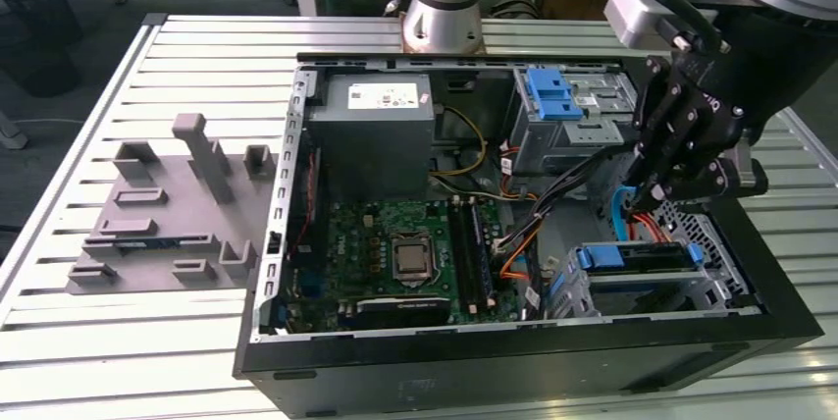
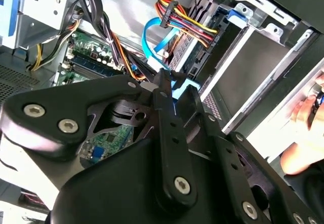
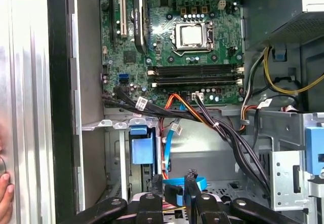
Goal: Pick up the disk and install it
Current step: 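Insert the second disk wire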
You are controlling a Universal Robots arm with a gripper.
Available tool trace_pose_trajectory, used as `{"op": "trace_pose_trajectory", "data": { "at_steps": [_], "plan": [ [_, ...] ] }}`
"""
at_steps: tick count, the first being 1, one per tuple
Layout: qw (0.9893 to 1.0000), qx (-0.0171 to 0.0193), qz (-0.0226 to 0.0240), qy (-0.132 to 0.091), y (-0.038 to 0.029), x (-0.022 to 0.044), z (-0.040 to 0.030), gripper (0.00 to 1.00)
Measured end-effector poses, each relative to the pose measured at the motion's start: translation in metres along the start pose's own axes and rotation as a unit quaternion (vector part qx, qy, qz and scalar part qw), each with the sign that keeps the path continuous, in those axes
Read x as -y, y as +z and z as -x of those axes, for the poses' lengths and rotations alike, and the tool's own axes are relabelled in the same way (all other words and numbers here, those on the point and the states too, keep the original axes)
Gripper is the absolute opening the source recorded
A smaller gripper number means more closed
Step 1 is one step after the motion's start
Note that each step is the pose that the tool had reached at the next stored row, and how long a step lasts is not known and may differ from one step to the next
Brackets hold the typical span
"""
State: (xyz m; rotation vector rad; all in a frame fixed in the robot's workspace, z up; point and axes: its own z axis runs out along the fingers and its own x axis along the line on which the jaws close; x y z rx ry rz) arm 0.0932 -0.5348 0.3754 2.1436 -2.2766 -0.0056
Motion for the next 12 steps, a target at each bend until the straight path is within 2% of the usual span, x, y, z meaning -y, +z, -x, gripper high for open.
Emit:
{"op": "trace_pose_trajectory", "data": {
  "at_steps": [2, 4, 9, 10, 12],
  "plan": [
    [1.0000, -0.0013, -0.0001, 0.000, 0.0013, 0.0005, 0.0003, 0.30],
    [1.0000, -0.0022, -0.0002, 0.000, 0.0023, 0.0009, 0.0006, 0.17],
    [1.0000, -0.0025, -0.0002, 0.000, 0.0047, 0.0015, 0.0009, 0.16],
    [1.0000, -0.0018, -0.0001, 0.000, 0.0051, 0.0015, 0.0007, 0.16],
    [1.0000, 0.0023, 0.0001, 0.000, 0.0060, 0.0016, -0.0002, 0.16]
  ]
}}
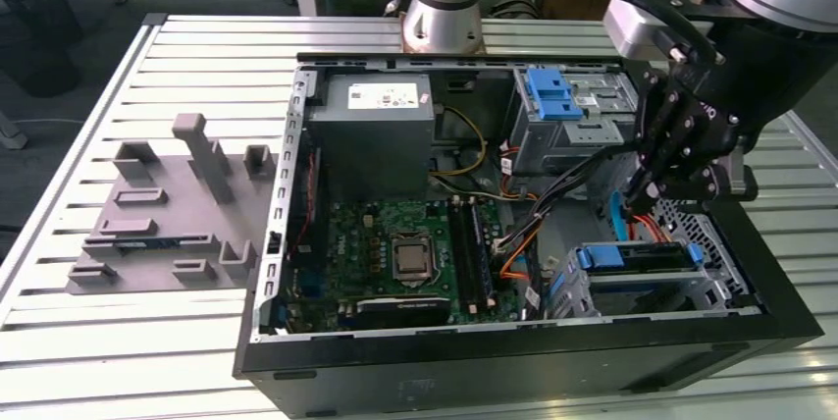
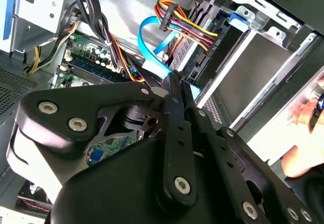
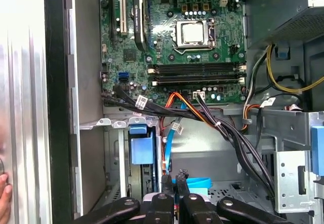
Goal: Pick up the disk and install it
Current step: 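Insert the second disk wire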
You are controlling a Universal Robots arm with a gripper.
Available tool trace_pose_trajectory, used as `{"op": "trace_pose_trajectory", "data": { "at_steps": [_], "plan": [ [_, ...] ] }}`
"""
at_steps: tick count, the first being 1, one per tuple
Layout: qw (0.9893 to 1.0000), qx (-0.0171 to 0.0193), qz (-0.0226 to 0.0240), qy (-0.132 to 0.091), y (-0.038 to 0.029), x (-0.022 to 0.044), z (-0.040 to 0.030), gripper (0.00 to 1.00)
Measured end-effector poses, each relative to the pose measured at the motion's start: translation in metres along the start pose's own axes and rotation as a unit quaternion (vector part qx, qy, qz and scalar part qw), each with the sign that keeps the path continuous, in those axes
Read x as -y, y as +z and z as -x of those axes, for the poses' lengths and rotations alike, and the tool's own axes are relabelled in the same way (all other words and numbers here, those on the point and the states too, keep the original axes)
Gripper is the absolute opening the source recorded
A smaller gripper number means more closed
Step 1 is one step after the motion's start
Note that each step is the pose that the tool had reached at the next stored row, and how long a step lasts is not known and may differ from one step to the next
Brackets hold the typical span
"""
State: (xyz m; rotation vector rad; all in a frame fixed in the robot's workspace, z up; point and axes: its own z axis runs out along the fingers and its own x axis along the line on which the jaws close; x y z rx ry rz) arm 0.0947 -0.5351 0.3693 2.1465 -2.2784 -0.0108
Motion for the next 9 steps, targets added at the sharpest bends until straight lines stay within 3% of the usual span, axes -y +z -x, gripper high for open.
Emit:
{"op": "trace_pose_trajectory", "data": {
  "at_steps": [5, 8, 9],
  "plan": [
    [1.0000, -0.0008, 0.0000, 0.000, 0.0003, 0.0000, -0.0002, 0.16],
    [1.0000, -0.0080, -0.0004, 0.000, 0.0001, 0.0001, -0.0002, 0.17],
    [0.9999, -0.0115, -0.0007, 0.000, 0.0003, 0.0001, -0.0002, 0.23]
  ]
}}
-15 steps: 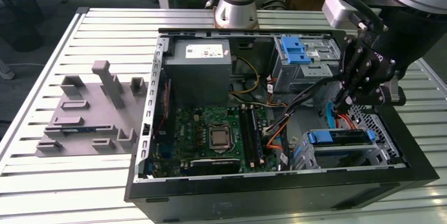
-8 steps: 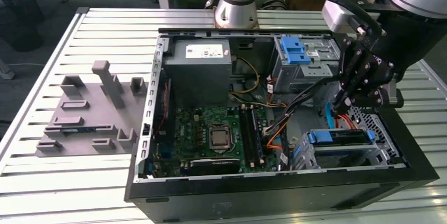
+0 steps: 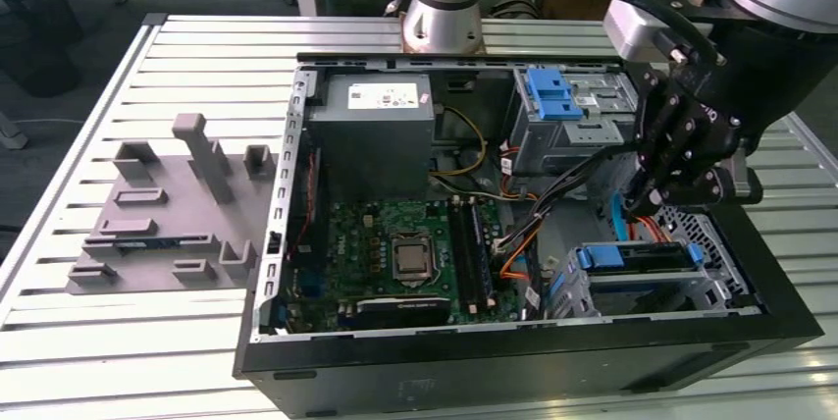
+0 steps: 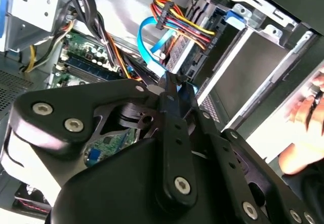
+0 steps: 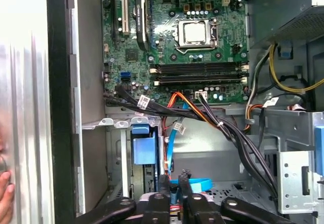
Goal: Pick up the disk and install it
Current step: 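Insert the second disk wire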
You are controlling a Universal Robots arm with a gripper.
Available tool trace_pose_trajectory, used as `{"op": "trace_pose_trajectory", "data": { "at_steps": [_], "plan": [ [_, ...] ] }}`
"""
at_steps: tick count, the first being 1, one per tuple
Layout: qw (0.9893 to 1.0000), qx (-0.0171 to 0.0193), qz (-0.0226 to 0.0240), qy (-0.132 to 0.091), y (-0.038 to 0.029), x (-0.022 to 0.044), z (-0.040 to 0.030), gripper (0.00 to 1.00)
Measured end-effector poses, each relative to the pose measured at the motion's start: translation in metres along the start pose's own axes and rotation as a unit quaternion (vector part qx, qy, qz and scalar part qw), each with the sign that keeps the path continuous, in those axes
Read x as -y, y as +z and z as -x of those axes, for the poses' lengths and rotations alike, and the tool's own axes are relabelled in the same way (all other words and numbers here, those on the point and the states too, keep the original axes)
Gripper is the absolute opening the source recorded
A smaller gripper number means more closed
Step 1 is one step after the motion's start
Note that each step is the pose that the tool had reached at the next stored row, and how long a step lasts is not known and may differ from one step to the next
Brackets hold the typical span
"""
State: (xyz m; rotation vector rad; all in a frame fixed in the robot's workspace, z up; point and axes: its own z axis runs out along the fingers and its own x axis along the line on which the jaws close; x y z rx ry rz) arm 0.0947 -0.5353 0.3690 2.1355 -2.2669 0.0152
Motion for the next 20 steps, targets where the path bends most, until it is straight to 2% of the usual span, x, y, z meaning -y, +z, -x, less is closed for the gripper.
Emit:
{"op": "trace_pose_trajectory", "data": {
  "at_steps": [2, 5, 11, 14, 18, 20],
  "plan": [
    [1.0000, -0.0060, -0.0004, 0.000, 0.0003, 0.0000, 0.0000, 0.23],
    [0.9999, -0.0103, -0.0006, 0.000, 0.0015, 0.0000, 0.0000, 0.23],
    [0.9999, -0.0105, -0.0006, 0.000, 0.0093, 0.0004, -0.0015, 0.23],
    [1.0000, -0.0097, -0.0006, 0.000, 0.0120, 0.0017, -0.0053, 0.23],
    [1.0000, -0.0065, -0.0004, 0.000, 0.0151, 0.0029, -0.0132, 0.23],
    [1.0000, -0.0063, -0.0004, 0.000, 0.0169, 0.0035, -0.0141, 0.23]
  ]
}}
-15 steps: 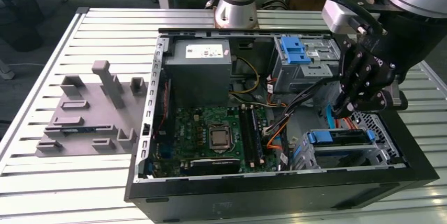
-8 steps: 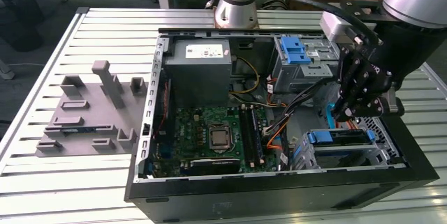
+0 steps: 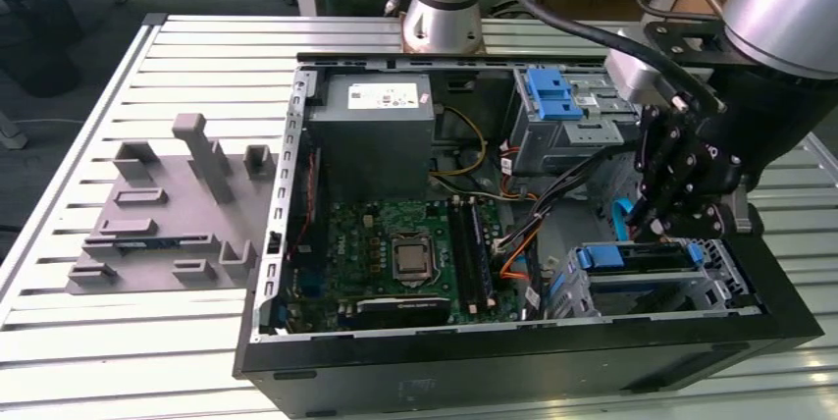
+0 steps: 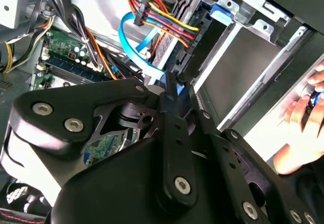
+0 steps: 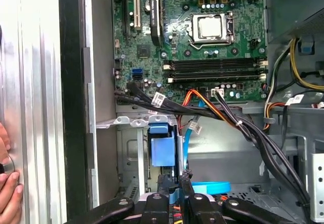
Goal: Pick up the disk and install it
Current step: 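Insert the second disk wire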
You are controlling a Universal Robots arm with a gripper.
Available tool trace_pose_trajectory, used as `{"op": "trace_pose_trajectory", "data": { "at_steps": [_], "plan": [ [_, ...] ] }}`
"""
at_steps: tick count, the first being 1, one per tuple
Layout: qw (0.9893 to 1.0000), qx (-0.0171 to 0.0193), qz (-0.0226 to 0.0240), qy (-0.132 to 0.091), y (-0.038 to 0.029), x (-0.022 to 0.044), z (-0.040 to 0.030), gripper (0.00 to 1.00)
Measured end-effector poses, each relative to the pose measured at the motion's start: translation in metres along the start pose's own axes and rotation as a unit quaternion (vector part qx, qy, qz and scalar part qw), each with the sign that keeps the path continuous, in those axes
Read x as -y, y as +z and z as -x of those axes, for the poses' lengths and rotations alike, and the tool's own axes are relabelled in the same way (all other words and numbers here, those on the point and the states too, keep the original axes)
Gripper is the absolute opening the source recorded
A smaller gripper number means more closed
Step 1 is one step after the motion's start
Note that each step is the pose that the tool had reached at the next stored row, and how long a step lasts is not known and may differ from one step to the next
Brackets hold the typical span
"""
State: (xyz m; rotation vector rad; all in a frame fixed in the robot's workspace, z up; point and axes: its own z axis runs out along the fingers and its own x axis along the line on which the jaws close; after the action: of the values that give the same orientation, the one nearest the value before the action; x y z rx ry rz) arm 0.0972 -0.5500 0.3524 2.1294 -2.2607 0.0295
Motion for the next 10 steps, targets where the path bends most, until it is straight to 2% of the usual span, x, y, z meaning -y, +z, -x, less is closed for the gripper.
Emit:
{"op": "trace_pose_trajectory", "data": {
  "at_steps": [7, 10],
  "plan": [
    [1.0000, 0.0012, 0.0001, 0.000, 0.0085, 0.0052, 0.0000, 0.23],
    [1.0000, 0.0012, 0.0001, 0.000, 0.0094, 0.0057, 0.0000, 0.23]
  ]
}}
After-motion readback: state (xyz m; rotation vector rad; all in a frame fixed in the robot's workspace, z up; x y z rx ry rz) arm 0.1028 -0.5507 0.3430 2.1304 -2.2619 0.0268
